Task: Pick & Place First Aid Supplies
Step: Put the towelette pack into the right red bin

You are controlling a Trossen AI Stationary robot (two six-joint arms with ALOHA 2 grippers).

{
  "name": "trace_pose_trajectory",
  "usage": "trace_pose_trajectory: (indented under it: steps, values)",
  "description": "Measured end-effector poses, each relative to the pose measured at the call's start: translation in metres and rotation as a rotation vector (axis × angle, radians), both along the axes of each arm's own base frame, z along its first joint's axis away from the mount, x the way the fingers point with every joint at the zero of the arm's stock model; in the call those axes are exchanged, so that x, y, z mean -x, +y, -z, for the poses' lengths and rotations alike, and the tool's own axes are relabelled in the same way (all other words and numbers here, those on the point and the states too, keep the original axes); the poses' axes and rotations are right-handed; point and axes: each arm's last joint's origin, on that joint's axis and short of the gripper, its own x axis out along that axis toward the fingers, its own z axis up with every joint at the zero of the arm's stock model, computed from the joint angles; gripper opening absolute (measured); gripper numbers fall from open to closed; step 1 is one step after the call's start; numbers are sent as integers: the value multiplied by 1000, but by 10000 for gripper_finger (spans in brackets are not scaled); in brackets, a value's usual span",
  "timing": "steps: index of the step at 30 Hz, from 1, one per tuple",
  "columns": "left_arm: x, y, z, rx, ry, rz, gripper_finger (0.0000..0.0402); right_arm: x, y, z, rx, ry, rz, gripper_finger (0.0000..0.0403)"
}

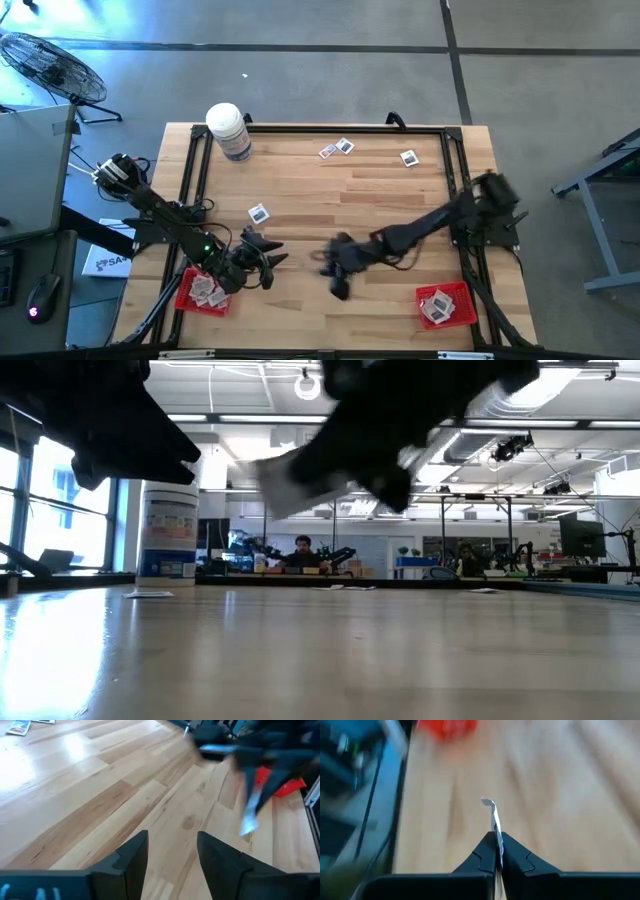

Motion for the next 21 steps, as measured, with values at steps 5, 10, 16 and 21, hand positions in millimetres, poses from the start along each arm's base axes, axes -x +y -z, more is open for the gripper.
trace_pose_trajectory:
  steps: [5, 10, 16, 21]
  values:
    - [1, 1, 2, -11, 22, 7, 168, 65, 26, -38, -87, 299, -62, 3]
    - [1, 1, 2, -13, 22, 6, 168, 134, 39, -67, -206, 593, 51, 5]
    - [1, 1, 1, -27, 11, -16, 168, 197, 53, -73, -172, 859, 235, 7]
    - [1, 1, 2, -27, 18, -11, 168, 224, 67, -65, -125, 1016, 340, 5]
